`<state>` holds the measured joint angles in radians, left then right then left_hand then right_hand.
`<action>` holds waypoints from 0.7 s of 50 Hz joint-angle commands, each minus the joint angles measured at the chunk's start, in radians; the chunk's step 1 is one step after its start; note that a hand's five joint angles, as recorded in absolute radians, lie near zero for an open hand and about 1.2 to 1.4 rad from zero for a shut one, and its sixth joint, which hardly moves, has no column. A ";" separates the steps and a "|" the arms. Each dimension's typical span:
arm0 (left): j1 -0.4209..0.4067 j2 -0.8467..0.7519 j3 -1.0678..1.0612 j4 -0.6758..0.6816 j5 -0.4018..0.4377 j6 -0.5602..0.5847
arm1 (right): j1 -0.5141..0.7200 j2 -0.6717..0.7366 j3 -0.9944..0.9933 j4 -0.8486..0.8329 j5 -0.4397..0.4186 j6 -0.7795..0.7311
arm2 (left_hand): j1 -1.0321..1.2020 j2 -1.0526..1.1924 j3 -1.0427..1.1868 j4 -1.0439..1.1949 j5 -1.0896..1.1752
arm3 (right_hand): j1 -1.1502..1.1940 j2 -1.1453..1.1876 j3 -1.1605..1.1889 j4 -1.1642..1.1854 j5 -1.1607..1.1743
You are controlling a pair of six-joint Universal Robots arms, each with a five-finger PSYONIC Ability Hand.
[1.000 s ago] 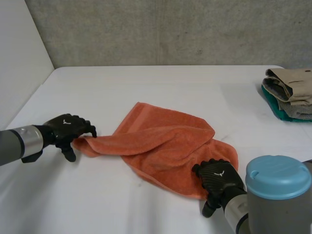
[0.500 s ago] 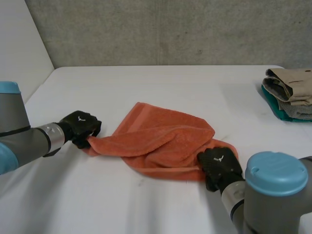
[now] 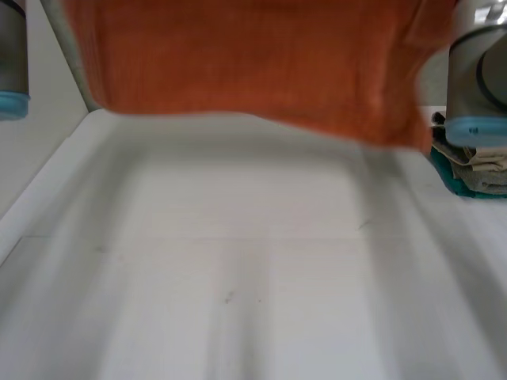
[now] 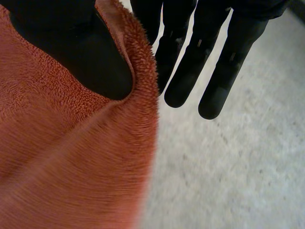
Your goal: Fold the laundry.
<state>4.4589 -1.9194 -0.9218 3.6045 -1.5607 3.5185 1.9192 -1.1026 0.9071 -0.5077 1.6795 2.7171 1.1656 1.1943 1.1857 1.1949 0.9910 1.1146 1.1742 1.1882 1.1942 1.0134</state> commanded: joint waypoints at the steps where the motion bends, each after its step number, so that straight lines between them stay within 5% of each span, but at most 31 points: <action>1: 0.029 0.006 -0.144 -0.156 0.011 -0.043 | 0.000 0.009 0.082 0.059 -0.119 0.043 | 0.231 0.202 0.211 0.201 0.231 | 0.282 0.222 0.208 0.202 0.208; 9: 0.065 0.008 -0.493 -0.093 0.117 0.011 | -0.061 0.001 0.381 0.244 -0.256 0.041 | 0.231 0.202 0.211 0.201 0.231 | 0.282 0.222 0.208 0.202 0.208; 17: 0.089 -0.072 -0.681 0.026 0.196 0.132 | -0.114 0.084 0.579 0.245 -0.342 0.035 | 0.231 0.202 0.211 0.201 0.231 | 0.282 0.222 0.208 0.202 0.208; 28: 0.111 -0.066 -0.680 -0.039 0.162 0.149 | -0.149 0.162 0.543 0.334 -0.302 0.055 | 0.231 0.202 0.211 0.201 0.231 | 0.282 0.222 0.208 0.202 0.208; 35: 0.111 -0.040 -0.677 -0.069 0.154 0.142 | -0.183 0.179 0.492 0.399 -0.196 0.170 | 0.231 0.202 0.211 0.201 0.231 | -0.185 -0.245 -0.259 -0.265 -0.258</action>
<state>4.5705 -1.9802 -1.6025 3.5579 -1.4007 3.6679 1.7598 -0.9346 1.4384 -0.1588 1.4033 2.8014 1.1657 1.1973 1.1890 1.1985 0.9910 0.9662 0.9636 0.9676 0.9708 0.7942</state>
